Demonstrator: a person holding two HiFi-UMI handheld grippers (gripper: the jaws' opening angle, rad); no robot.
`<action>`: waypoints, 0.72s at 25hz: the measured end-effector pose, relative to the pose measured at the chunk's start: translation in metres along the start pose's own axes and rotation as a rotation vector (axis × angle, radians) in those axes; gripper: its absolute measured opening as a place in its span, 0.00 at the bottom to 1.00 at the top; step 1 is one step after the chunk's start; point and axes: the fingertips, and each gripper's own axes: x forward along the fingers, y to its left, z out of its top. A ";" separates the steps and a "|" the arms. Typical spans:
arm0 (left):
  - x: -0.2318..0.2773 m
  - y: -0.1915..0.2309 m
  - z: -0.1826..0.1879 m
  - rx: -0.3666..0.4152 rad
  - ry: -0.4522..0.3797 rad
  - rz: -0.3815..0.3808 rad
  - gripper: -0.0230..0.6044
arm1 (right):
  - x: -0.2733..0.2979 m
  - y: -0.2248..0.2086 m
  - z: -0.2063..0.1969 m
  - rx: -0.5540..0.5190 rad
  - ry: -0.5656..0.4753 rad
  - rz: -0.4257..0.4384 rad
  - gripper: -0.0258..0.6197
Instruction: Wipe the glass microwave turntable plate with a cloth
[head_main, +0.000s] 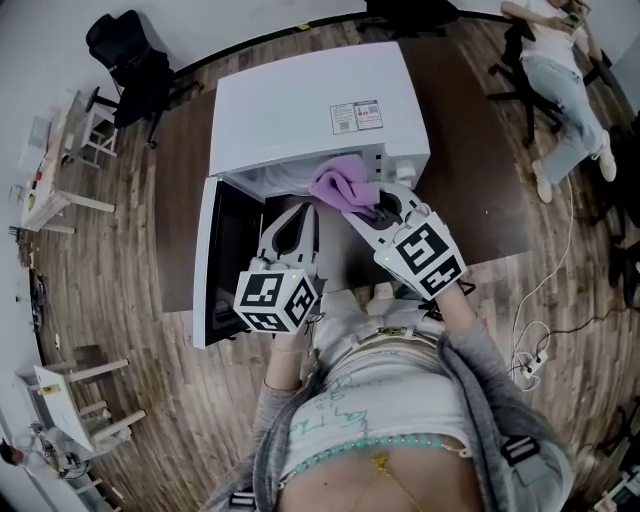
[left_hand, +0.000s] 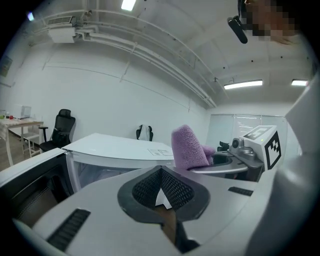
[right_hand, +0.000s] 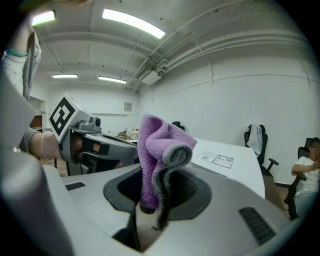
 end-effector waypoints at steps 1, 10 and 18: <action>-0.001 0.001 0.004 0.005 -0.007 -0.002 0.05 | 0.001 0.000 0.004 0.000 -0.009 0.001 0.23; 0.004 0.025 0.046 0.038 -0.045 -0.085 0.05 | 0.027 -0.006 0.030 0.044 -0.065 -0.023 0.23; 0.002 0.043 0.074 0.100 -0.057 -0.188 0.05 | 0.054 -0.005 0.053 0.066 -0.083 -0.105 0.23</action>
